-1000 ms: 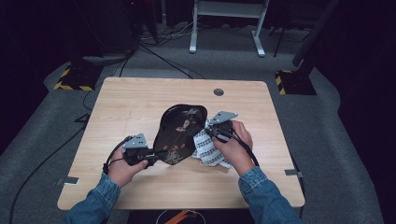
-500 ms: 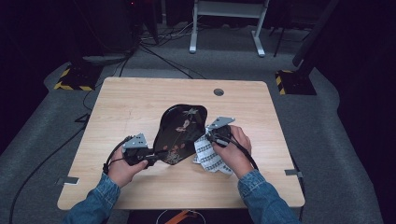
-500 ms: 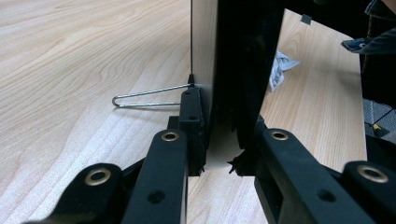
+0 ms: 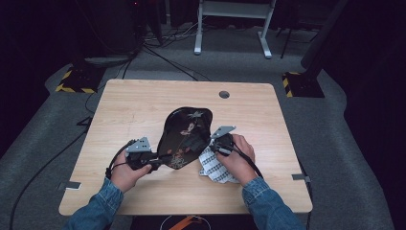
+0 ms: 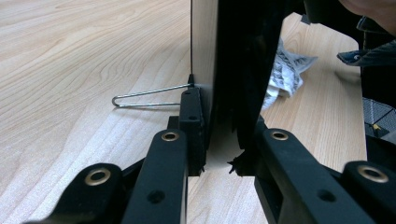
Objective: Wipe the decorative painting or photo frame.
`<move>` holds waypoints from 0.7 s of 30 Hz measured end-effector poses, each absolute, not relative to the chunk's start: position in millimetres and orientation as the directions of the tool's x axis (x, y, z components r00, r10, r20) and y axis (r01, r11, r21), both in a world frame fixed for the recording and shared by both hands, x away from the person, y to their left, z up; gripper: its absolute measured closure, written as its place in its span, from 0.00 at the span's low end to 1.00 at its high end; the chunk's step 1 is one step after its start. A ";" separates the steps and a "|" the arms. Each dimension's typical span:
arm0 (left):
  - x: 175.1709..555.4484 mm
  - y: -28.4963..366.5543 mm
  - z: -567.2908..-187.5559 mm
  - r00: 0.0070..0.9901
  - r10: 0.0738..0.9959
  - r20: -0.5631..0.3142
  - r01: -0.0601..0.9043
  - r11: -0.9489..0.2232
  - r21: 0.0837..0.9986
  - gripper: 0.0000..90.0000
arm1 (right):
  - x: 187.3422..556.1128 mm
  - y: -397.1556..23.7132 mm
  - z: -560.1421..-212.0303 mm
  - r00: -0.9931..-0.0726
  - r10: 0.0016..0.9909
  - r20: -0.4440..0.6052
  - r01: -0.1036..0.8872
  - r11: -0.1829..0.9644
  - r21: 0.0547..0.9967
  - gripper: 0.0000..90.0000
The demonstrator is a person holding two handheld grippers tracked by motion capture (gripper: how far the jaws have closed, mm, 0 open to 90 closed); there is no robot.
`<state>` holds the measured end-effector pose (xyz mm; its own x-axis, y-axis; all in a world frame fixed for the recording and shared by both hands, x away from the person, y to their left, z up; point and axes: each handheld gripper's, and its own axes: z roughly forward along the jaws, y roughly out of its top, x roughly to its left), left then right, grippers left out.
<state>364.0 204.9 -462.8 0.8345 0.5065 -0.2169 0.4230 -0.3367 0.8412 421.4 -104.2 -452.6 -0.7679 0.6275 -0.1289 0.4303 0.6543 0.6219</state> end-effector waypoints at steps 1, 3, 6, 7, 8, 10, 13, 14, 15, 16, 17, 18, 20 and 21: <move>364.0 204.9 -462.8 0.835 0.506 -0.217 0.423 -0.337 0.841 0.87 | 421.1 -103.4 -454.3 -0.770 0.625 -0.125 0.433 0.657 0.617 0.90; 363.9 204.8 -462.8 0.835 0.506 -0.216 0.422 -0.337 0.841 0.87 | 420.6 -101.7 -457.6 -0.775 0.620 -0.122 0.435 0.664 0.608 0.90; 363.9 204.8 -462.8 0.834 0.507 -0.217 0.423 -0.337 0.841 0.87 | 420.2 -99.2 -460.8 -0.782 0.613 -0.117 0.439 0.674 0.594 0.90; 364.0 204.8 -462.8 0.835 0.506 -0.217 0.423 -0.337 0.841 0.87 | 420.1 -98.3 -461.9 -0.784 0.610 -0.114 0.441 0.676 0.590 0.90; 364.0 204.9 -462.8 0.835 0.506 -0.217 0.423 -0.337 0.841 0.87 | 420.1 -97.3 -463.2 -0.788 0.606 -0.106 0.444 0.680 0.583 0.90; 364.0 204.8 -462.8 0.835 0.506 -0.217 0.423 -0.337 0.841 0.87 | 420.1 -95.5 -465.4 -0.792 0.601 -0.105 0.445 0.687 0.575 0.90; 363.8 204.7 -462.8 0.834 0.507 -0.217 0.423 -0.337 0.841 0.87 | 419.7 -92.8 -468.5 -0.798 0.594 -0.096 0.448 0.693 0.565 0.90; 363.7 204.6 -462.8 0.834 0.507 -0.216 0.423 -0.337 0.841 0.87 | 419.4 -92.0 -469.3 -0.800 0.593 -0.093 0.450 0.695 0.561 0.90; 363.7 204.6 -462.8 0.834 0.507 -0.216 0.423 -0.337 0.841 0.87 | 419.3 -91.2 -470.4 -0.803 0.590 -0.090 0.449 0.697 0.559 0.90; 363.6 204.5 -462.9 0.834 0.508 -0.216 0.423 -0.336 0.841 0.87 | 418.9 -90.6 -471.2 -0.805 0.587 -0.087 0.450 0.699 0.556 0.90; 363.5 204.4 -462.9 0.833 0.509 -0.216 0.423 -0.336 0.842 0.87 | 418.6 -89.7 -472.2 -0.810 0.581 -0.079 0.448 0.701 0.554 0.90; 363.5 204.4 -462.9 0.833 0.509 -0.216 0.423 -0.336 0.842 0.87 | 418.6 -89.7 -472.2 -0.810 0.581 -0.079 0.448 0.701 0.554 0.90; 363.5 204.1 -463.0 0.833 0.511 -0.212 0.421 -0.336 0.843 0.87 | 417.6 -89.2 -472.9 -0.817 0.573 -0.068 0.446 0.702 0.555 0.90; 363.5 203.9 -463.1 0.833 0.512 -0.211 0.420 -0.335 0.844 0.87 | 416.9 -89.2 -472.9 -0.821 0.567 -0.065 0.442 0.704 0.555 0.90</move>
